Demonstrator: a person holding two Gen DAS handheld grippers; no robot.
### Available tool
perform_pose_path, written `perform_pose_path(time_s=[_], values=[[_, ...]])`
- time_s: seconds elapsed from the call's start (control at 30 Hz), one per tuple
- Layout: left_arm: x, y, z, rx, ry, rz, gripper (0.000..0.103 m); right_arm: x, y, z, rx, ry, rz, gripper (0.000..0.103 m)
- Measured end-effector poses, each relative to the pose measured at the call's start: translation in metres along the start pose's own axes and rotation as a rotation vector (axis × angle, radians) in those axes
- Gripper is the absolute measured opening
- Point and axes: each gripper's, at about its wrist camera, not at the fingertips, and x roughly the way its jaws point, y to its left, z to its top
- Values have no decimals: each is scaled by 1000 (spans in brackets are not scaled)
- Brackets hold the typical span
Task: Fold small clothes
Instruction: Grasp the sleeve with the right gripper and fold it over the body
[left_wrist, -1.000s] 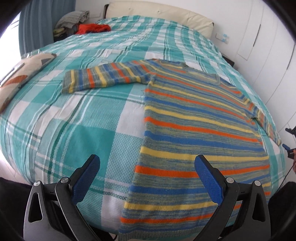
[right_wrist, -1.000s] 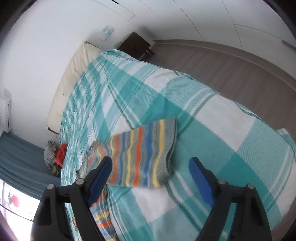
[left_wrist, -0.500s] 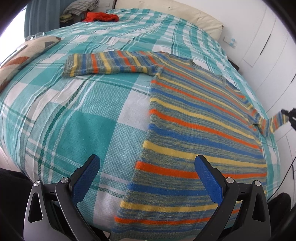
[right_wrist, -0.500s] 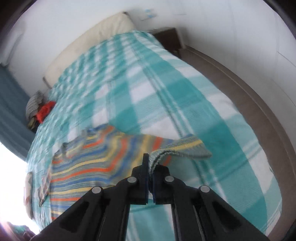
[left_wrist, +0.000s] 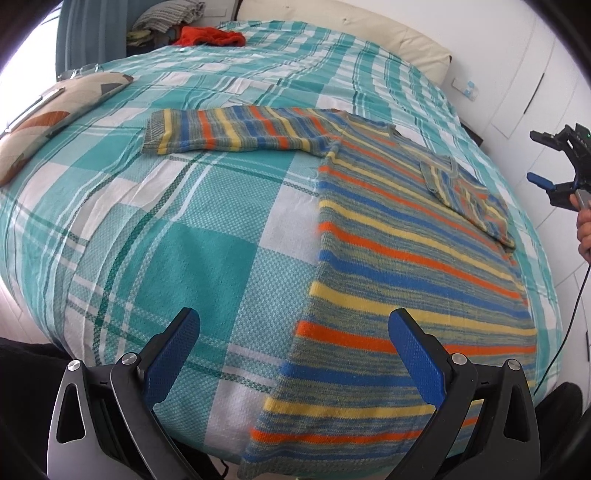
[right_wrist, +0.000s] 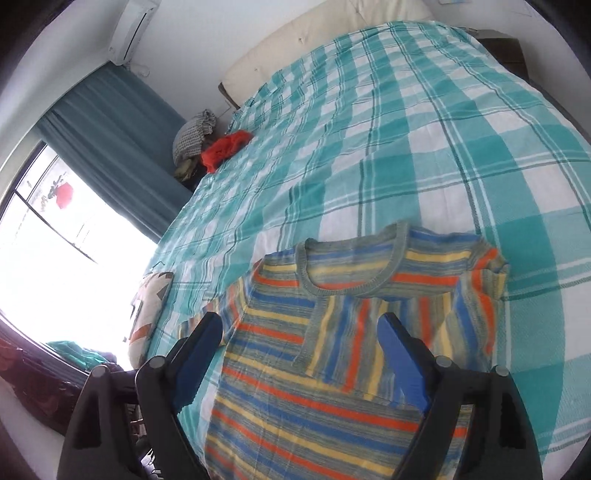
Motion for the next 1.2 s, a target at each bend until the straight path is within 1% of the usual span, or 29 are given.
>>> perform_pose_path(time_s=[0.03, 0.1, 0.17, 0.2, 0.27, 0.3, 0.33, 0.4, 0.43, 0.5, 0.53, 0.57, 0.63, 0.67, 0.7, 0.73, 0.77, 0.8, 0.83, 0.9, 0.93, 0.97, 1.0, 1.07, 1.1, 1.13, 1.17, 1.2], values=[[2, -1, 0, 6, 4, 1, 102, 0, -10, -1, 16, 16, -8, 85], [5, -4, -1, 15, 16, 5, 102, 10, -35, -8, 63, 74, -32, 85], [8, -6, -2, 20, 26, 10, 102, 27, -68, -22, 136, 129, -79, 85], [9, -6, -3, 22, 32, 14, 102, 36, -87, -30, 168, 161, -143, 83], [10, -5, -5, 21, 39, 21, 102, 47, -125, -50, 217, 253, -324, 74], [10, -4, -6, 18, 41, 21, 102, 44, -135, -54, 215, 249, -350, 55], [10, -3, -7, 14, 42, 20, 102, 35, -138, -54, 198, 217, -354, 52], [10, -3, -7, 17, 40, 21, 102, 16, -134, -45, 143, 151, -378, 53], [10, -3, -7, 22, 36, 25, 102, 9, -129, -38, 106, 121, -359, 53], [11, -5, -5, 33, 28, 35, 102, 0, -114, -22, 39, 79, -273, 53], [12, -6, -5, 36, 28, 40, 102, 2, -108, -14, 16, 75, -236, 52], [14, -7, -5, 36, 33, 43, 102, 7, -104, -5, -3, 82, -242, 50], [17, -8, -5, 31, 46, 48, 102, 25, -109, 10, -3, 101, -370, 50], [18, -7, -7, 29, 51, 50, 102, 30, -117, 15, 37, 95, -399, 52], [19, -8, -6, 26, 55, 53, 102, 36, -128, 20, 94, 79, -404, 53], [20, -8, -7, 28, 59, 57, 102, 41, -140, 24, 153, 61, -374, 53], [22, -9, -7, 31, 63, 61, 102, 48, -151, 27, 203, 61, -305, 48], [23, -9, -7, 34, 66, 66, 102, 58, -159, 29, 230, 105, -238, 9], [24, -9, -7, 37, 67, 71, 102, 65, -161, 31, 205, 144, -286, 7], [26, -9, -6, 38, 70, 73, 102, 64, -157, 39, 76, 107, -464, 7], [27, -9, -5, 38, 72, 73, 102, 62, -161, 42, 59, 94, -535, 7], [29, -9, -5, 39, 75, 74, 102, 62, -169, 44, 79, 91, -536, 7], [30, -9, -4, 41, 78, 75, 102, 63, -173, 43, 99, 95, -513, 8], [31, -9, -4, 42, 80, 74, 102, 63, -170, 44, 75, 101, -494, 15], [31, -9, -3, 40, 79, 72, 102, 61, -166, 44, 53, 112, -484, 27], [31, -10, -3, 38, 78, 70, 102, 57, -160, 43, 30, 114, -485, 40], [30, -10, -3, 35, 75, 66, 102, 49, -151, 42, 5, 85, -497, 45], [29, -10, -2, 33, 71, 63, 102, 38, -139, 40, -34, 39, -506, 47]])
